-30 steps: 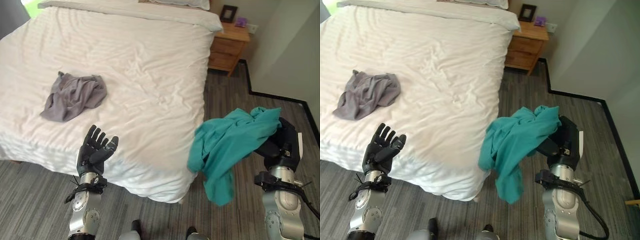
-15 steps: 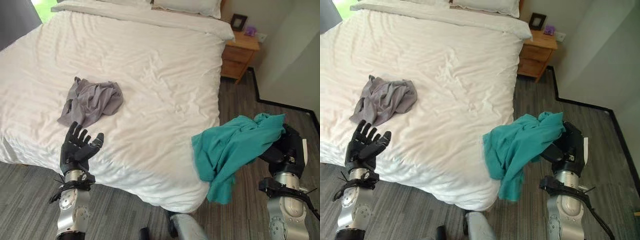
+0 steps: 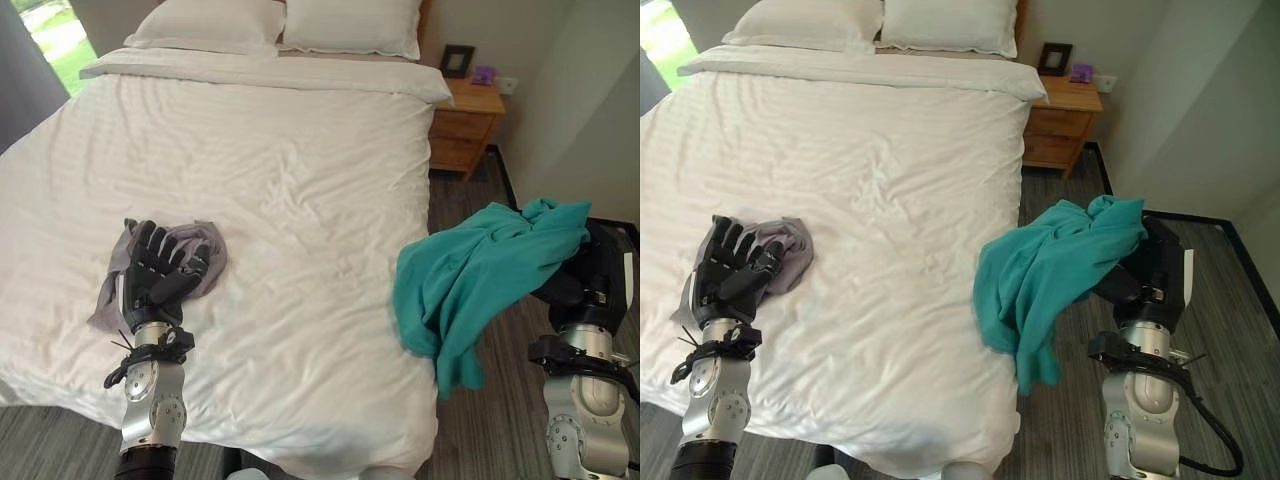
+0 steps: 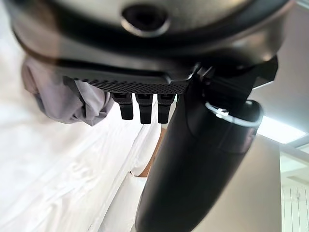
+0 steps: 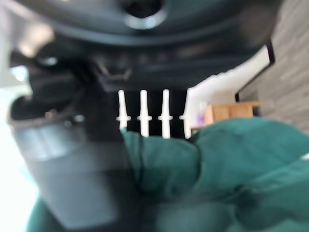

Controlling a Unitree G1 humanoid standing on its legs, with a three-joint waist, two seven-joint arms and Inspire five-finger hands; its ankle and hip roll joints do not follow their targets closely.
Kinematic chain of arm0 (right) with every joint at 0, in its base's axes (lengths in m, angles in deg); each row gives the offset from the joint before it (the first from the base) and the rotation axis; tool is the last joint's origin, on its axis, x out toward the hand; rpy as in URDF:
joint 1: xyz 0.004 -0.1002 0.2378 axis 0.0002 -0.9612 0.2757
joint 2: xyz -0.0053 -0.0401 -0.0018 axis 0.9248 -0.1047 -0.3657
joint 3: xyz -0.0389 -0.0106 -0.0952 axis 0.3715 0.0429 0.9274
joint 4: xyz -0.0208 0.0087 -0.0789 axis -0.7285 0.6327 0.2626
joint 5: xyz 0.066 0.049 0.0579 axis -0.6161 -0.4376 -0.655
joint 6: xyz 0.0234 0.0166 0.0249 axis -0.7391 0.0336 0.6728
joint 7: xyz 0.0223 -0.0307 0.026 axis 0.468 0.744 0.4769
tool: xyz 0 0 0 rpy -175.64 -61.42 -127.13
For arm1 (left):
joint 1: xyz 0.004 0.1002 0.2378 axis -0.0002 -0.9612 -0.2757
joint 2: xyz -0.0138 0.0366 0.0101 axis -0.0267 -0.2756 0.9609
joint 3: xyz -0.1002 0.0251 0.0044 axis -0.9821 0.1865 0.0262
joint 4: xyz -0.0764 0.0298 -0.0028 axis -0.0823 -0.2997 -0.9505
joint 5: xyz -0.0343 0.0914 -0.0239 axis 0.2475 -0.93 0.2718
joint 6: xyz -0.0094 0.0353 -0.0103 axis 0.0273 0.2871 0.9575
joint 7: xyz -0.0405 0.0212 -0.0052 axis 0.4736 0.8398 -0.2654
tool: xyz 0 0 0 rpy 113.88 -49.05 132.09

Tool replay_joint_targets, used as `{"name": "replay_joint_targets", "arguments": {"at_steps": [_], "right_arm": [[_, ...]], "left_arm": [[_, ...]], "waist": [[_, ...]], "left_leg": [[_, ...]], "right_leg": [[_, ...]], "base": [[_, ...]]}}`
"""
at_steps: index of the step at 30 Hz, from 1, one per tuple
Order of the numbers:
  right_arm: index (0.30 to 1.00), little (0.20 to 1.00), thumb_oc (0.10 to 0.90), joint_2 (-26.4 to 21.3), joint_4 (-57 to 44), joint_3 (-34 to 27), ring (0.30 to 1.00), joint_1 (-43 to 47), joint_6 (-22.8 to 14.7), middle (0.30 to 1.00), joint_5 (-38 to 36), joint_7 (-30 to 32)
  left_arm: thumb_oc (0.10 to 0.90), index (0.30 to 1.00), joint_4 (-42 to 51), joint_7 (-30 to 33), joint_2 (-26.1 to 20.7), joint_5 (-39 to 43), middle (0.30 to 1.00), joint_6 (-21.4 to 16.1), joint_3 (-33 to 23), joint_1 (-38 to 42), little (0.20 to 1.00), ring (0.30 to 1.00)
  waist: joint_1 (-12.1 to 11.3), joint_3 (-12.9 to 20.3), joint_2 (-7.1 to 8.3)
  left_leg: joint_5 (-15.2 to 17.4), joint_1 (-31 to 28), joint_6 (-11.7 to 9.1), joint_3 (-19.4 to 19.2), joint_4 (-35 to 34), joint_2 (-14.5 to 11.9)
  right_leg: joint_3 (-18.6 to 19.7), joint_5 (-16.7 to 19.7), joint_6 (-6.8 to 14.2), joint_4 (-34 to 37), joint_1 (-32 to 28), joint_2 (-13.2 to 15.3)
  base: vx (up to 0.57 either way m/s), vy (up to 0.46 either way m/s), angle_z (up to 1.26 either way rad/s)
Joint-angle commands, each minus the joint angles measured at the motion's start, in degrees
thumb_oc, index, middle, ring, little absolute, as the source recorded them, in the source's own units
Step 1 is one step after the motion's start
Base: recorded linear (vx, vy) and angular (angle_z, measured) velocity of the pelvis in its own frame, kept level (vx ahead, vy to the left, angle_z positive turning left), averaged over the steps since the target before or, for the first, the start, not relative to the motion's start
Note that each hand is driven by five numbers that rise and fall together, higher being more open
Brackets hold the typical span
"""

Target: Pick up bed clothes into laundry basket.

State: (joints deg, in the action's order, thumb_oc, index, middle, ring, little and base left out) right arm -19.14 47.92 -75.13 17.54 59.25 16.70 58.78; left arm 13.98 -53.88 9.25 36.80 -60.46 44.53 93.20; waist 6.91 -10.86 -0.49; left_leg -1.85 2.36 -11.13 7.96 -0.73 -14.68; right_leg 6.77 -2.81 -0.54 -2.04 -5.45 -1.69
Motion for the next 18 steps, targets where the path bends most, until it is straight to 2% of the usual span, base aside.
{"name": "replay_joint_targets", "arguments": {"at_steps": [1, 3, 7, 9, 10, 13, 14, 15, 16, 17, 18], "right_arm": [[0.3, 0.3, 0.4, -2.46, -5.06, -3.91, 0.3, 3.68, -6.7, 0.3, -1.14, -1.46], [0.3, 0.3, 0.4, -1.58, -5.09, -4.73, 0.3, 3.14, -6.65, 0.3, -0.72, -1.09], [0.3, 0.3, 0.4, -0.45, -4.53, -4.71, 0.3, 3.15, -6.36, 0.3, -0.95, -1.09], [0.3, 0.3, 0.4, -1.21, -4.07, -3.47, 0.3, 3.79, -5.53, 0.3, 0.29, -1.17], [0.3, 0.3, 0.4, -1.11, -4.0, -3.45, 0.3, 3.92, -5.55, 0.3, 0.3, -1.16], [0.3, 0.3, 0.4, -3.21, -2.51, -1.78, 0.3, 4.94, -4.74, 0.3, -0.42, -1.82], [0.3, 0.3, 0.4, -3.51, -2.02, -1.36, 0.3, 4.98, -4.78, 0.3, -0.91, -2.18], [0.3, 0.3, 0.4, -3.93, -1.83, -0.39, 0.3, 4.98, -4.83, 0.3, -1.33, -2.27], [0.3, 0.3, 0.4, -3.68, -1.85, -0.31, 0.3, 4.63, -4.82, 0.3, -1.52, -2.45], [0.3, 0.3, 0.4, -3.49, -1.85, -0.52, 0.3, 4.58, -4.82, 0.3, -1.52, -2.46], [0.3, 0.3, 0.4, -3.57, -1.85, 0.1, 0.3, 4.5, -4.77, 0.3, -1.62, -2.65]], "left_arm": [[0.8, 0.9, 6.61, -1.02, -7.45, -2.93, 0.9, -7.68, -2.72, 5.5, 0.9, 0.9], [0.8, 0.9, 6.88, -0.79, -9.79, -4.93, 0.9, -7.55, -2.07, 7.24, 0.9, 0.9], [0.8, 0.9, 7.56, 0.43, -13.65, -7.64, 0.9, -7.33, -2.12, 8.52, 0.9, 0.9], [0.8, 0.9, 7.47, 1.65, -20.14, -11.37, 0.9, -6.18, -1.94, 11.07, 0.9, 0.9], [0.8, 0.9, 7.34, 1.68, -20.31, -11.37, 0.9, -6.21, -1.89, 11.23, 0.9, 0.9], [0.8, 0.9, 3.55, 1.47, -33.87, -16.62, 0.9, -3.83, 2.97, 18.99, 0.9, 0.9], [0.8, 0.9, 0.83, 0.22, -40.68, -17.1, 0.9, -3.35, 7.88, 24.92, 0.9, 0.9], [0.8, 0.9, -0.96, 0.19, -43.19, -17.45, 0.9, -2.73, 10.76, 28.47, 0.9, 0.9], [0.8, 0.9, -2.8, 0.3, -44.29, -17.0, 0.9, -2.77, 13.73, 31.8, 0.9, 0.9], [0.8, 0.9, -3.19, 0.31, -44.36, -16.92, 0.9, -2.88, 14.46, 32.59, 0.9, 0.9], [0.8, 0.9, -6.35, -0.53, -46.33, -18.17, 0.9, -1.55, 19.48, 37.72, 0.9, 0.9]], "waist": [[-0.27, 4.58, 0.59], [0.22, 5.04, 0.06], [-0.13, 5.71, 0.43], [-0.16, 6.24, 0.45], [-0.32, 6.2, 0.61], [-0.34, 6.46, 0.31], [-0.37, 6.52, 0.46], [-0.01, 6.62, 0.13], [-0.03, 6.55, 0.31], [-0.18, 6.51, 0.49], [0.07, 6.46, 0.48]], "left_leg": [[0.81, -2.23, 2.57, -3.61, 4.28, 2.59], [2.08, -3.38, 3.58, -4.42, 3.45, 3.72], [2.41, -5.34, 4.63, -6.99, 0.72, 5.22], [2.84, -6.59, 5.61, -8.9, -1.28, 6.49], [2.79, -6.68, 5.65, -9.1, -1.4, 6.56], [2.84, -7.53, 6.37, -10.11, -2.71, 7.74], [2.93, -7.3, 6.58, -10.0, -2.49, 8.21], [2.89, -7.26, 6.65, -9.92, -2.45, 8.36], [2.87, -7.18, 6.7, -9.8, -2.44, 8.47], [2.86, -7.16, 6.71, -9.73, -2.43, 8.49], [2.78, -7.09, 6.78, -9.66, -2.51, 8.61]], "right_leg": [[0.23, -5.69, 5.69, -3.22, 1.73, 6.73], [1.25, -5.01, 6.39, -3.45, 1.84, 7.81], [2.05, -3.5, 7.62, -2.51, 2.51, 8.85], [2.78, -2.45, 8.96, -1.69, 3.49, 9.98], [2.97, -2.43, 9.02, -1.67, 3.55, 10.05], [3.31, -1.51, 10.37, -1.12, 4.01, 10.81], [2.94, -1.31, 10.96, -0.65, 3.72, 11.31], [2.79, -1.22, 11.25, -0.46, 3.57, 11.46], [2.47, -1.09, 11.4, -0.27, 3.4, 11.68], [2.4, -1.08, 11.41, -0.21, 3.36, 11.72], [2.21, -0.74, 11.7, 0.15, 3.3, 11.92]], "base": [[0.13, 0.23, -0.51], [0.09, 0.229, -0.08], [0.03, 0.176, -0.23], [0.01, 0.217, -0.36], [-0.02, 0.142, -0.24], [-0.01, 0.138, -0.09], [0.01, 0.11, -0.04], [0.01, 0.095, 0.01], [0.0, 0.042, 0.09], [0.0, 0.039, 0.11], [0.0, 0.037, 0.1]]}}
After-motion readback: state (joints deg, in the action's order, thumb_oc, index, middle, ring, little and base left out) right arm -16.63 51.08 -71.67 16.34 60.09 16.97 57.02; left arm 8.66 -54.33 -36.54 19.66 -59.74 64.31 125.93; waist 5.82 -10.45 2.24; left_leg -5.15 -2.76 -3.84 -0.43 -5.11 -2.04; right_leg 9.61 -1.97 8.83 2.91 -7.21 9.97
